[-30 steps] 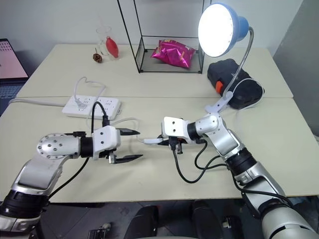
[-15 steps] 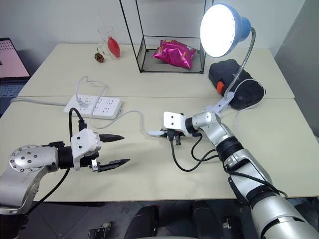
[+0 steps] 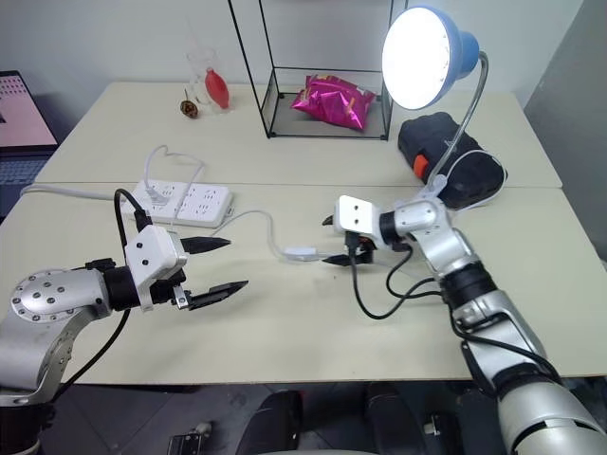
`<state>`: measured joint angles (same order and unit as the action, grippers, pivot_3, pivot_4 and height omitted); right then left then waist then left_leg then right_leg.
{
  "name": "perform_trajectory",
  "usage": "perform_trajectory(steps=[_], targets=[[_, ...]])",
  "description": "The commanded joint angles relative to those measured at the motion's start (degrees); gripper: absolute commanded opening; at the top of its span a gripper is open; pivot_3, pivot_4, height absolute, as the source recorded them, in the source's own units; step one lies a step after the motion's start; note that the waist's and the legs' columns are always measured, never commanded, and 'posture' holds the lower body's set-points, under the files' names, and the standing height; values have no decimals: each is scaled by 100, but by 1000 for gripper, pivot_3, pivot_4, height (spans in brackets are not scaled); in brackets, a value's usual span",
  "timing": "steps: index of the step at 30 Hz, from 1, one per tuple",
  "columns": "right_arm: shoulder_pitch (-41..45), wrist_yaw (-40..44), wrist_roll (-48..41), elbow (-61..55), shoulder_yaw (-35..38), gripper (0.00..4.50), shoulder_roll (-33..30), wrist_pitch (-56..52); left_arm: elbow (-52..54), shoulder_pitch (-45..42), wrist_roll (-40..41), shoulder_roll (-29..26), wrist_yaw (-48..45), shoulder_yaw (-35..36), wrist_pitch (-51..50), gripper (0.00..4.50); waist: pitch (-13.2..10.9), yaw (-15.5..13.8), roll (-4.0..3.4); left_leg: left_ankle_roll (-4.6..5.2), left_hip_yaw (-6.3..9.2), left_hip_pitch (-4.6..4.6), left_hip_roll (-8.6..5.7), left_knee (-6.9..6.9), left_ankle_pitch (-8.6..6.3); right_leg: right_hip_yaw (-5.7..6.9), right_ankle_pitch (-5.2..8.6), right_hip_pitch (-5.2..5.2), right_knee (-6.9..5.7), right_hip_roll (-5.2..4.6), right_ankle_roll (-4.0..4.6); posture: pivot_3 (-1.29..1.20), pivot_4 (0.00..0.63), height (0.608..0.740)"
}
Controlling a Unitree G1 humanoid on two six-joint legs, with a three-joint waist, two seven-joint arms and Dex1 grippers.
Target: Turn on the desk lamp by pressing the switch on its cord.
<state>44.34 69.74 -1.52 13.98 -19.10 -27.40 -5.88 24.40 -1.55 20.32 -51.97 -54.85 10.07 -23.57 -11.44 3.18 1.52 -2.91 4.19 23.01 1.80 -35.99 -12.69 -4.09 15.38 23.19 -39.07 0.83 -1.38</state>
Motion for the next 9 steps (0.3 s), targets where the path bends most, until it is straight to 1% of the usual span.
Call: perform_trajectory(steps=[1, 5, 9], targets=[[-378, 195, -398, -1342, 281, 4460, -422, -640, 401, 226, 171, -175, -39, 477, -160, 3928, -1, 6, -2, 0, 0, 0, 0, 1, 0, 0, 2, 0, 0, 0, -1, 0, 150, 740], [-815, 183, -650, -2142, 486, 4460, -840, -1089, 604, 411, 243, -168, -1, 700, -299, 3928, -1, 3, -2, 0, 1, -3, 2, 1, 0, 2, 19, 1, -2, 0, -19, 0, 150, 740], [-985, 52, -834, -2536, 589, 4460, -966, -1406, 650, 446, 370, -139, 9, 815, -391, 3928, -1, 6, -2, 0, -4, -8, 1, -4, 0, -2, 13, -2, -2, 1, -29, 0, 150, 740]])
